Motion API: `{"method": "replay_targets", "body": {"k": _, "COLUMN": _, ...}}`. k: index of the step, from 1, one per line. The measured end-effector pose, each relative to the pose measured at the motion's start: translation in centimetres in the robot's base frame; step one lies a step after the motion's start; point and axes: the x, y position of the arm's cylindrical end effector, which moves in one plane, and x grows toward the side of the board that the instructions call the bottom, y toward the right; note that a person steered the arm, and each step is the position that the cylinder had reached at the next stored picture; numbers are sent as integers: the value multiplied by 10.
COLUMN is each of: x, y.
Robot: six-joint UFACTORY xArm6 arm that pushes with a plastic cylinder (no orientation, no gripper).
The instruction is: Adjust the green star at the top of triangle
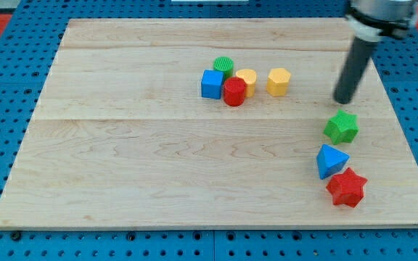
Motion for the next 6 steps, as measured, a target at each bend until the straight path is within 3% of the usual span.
{"method": "replay_targets", "body": {"k": 1, "x": 35, "y": 19}}
{"method": "replay_targets", "body": {"k": 2, "x": 56, "y": -5}}
{"method": "replay_targets", "body": {"k": 4, "x": 48, "y": -42}}
{"method": "replay_targets", "body": {"k": 5, "x": 12, "y": -26}}
{"method": "replay_targets", "body": {"k": 6, "x": 4, "y": -56}}
